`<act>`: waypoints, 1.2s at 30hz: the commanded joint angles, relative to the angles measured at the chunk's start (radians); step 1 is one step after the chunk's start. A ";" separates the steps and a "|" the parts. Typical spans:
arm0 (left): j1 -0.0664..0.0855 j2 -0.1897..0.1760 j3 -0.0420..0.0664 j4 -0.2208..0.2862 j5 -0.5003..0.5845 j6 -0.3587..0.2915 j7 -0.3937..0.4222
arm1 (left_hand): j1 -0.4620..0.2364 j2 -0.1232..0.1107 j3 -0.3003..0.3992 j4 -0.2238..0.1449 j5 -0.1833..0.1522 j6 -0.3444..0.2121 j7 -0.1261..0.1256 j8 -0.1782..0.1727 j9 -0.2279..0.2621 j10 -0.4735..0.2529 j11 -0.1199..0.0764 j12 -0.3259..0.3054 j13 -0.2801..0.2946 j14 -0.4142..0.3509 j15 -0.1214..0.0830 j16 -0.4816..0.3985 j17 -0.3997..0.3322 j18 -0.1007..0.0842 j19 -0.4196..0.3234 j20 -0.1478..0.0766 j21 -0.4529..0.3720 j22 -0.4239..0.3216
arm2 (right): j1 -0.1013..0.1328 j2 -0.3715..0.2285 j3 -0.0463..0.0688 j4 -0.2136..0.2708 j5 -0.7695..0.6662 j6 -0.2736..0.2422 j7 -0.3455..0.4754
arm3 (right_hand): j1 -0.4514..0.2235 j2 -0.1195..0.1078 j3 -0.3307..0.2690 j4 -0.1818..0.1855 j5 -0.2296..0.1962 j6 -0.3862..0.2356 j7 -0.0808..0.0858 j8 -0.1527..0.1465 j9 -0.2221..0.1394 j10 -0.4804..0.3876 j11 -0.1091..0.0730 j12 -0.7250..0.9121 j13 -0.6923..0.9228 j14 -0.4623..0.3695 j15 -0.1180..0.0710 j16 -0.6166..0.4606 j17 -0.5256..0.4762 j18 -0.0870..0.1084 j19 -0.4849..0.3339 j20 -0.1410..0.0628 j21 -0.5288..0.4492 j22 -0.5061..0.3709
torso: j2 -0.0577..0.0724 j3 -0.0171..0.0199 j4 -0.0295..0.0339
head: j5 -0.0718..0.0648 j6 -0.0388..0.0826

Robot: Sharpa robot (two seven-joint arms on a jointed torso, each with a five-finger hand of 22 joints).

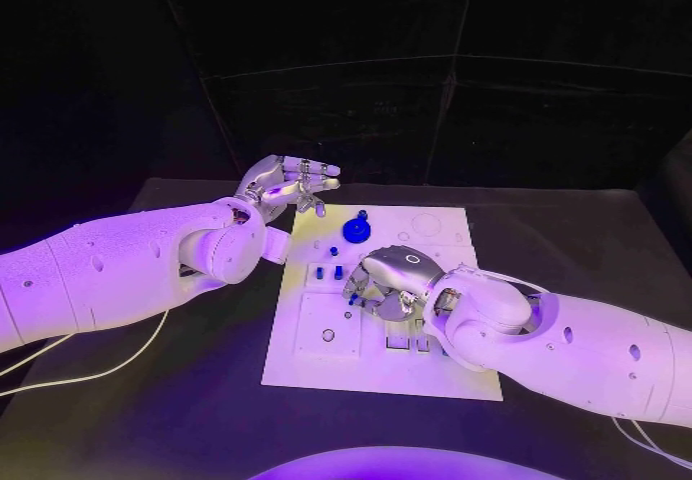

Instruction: Assemble the parts on the task board

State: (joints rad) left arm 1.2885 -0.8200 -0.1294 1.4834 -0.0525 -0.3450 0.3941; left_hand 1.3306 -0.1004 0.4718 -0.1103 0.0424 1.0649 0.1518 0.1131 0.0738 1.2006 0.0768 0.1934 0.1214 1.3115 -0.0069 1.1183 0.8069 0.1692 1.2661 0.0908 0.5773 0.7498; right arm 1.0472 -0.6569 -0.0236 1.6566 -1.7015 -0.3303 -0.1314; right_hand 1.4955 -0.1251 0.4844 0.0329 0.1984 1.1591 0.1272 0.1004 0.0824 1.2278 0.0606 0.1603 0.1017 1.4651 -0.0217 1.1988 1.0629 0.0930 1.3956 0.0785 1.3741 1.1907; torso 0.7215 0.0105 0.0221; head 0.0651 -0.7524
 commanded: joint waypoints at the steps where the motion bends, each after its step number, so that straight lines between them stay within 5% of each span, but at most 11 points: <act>1: 0.002 0.004 0.001 -0.001 0.003 0.012 0.012 | 0.004 0.008 -0.008 0.000 0.006 -0.002 0.004 0.002 -0.001 -0.008 0.002 0.006 0.001 -0.008 0.002 -0.003 -0.001 0.011 -0.004 0.001 -0.006 -0.001 | -0.002 0.005 -0.001 -0.004 -0.025 0.032 0.004 | -0.007 0.000 0.001 -0.003 0.001 0.001 0.008 -0.004 0.001 0.003 0.001 -0.006 0.001 0.031 -0.002 0.002 0.001 -0.017 0.007 0.001 0.007 0.001 | 0.000 0.0002 -0.0001 | 0.004 -0.004; 15: 0.002 0.008 0.001 -0.004 0.003 0.015 0.011 | 0.004 0.009 -0.009 0.000 0.006 -0.002 0.004 0.002 -0.001 -0.009 0.002 0.007 0.001 -0.009 0.002 -0.004 -0.003 0.011 -0.005 0.001 -0.006 -0.001 | -0.010 0.013 -0.018 -0.004 -0.030 0.041 0.007 | -0.009 0.001 0.002 -0.004 0.000 0.000 0.008 -0.005 0.001 0.003 0.001 -0.007 0.001 0.031 -0.002 0.003 0.001 -0.017 0.007 0.001 0.007 0.001 | 0.001 0.0003 0.0002 | 0.013 -0.014; 36: 0.002 0.008 0.001 -0.006 0.003 0.021 0.009 | 0.004 0.009 -0.011 0.000 0.006 -0.003 0.004 0.002 -0.002 -0.011 0.002 0.008 0.002 -0.011 0.002 -0.005 -0.005 0.011 -0.006 0.001 -0.007 -0.002 | -0.012 0.019 -0.021 -0.008 -0.053 0.058 -0.009 | -0.009 0.002 0.003 -0.005 0.001 0.000 0.008 -0.005 0.000 0.002 0.001 -0.008 0.001 0.031 -0.002 0.003 0.001 -0.017 0.007 0.001 0.007 0.001 | 0.001 0.0005 -0.0006 | 0.019 -0.020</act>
State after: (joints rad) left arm 1.2887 -0.8135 -0.1294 1.4765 -0.0522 -0.3371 0.3940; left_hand 1.3306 -0.1004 0.4664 -0.1104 0.0424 1.0649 0.1518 0.1131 0.0736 1.1970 0.0804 0.1979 0.1222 1.3078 -0.0032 1.1183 0.8030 0.1690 1.2661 0.0908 0.5733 0.7498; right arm 1.0342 -0.6384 -0.0438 1.6487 -1.7325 -0.2954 -0.1302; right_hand 1.4956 -0.1252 0.4844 0.0330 0.1973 1.1608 0.1288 0.0948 0.0820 1.2274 0.0610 0.1582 0.1013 1.4651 -0.0217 1.1986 1.0630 0.0930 1.3956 0.0785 1.3784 1.1904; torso 0.7223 0.0106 0.0221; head 0.0842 -0.7726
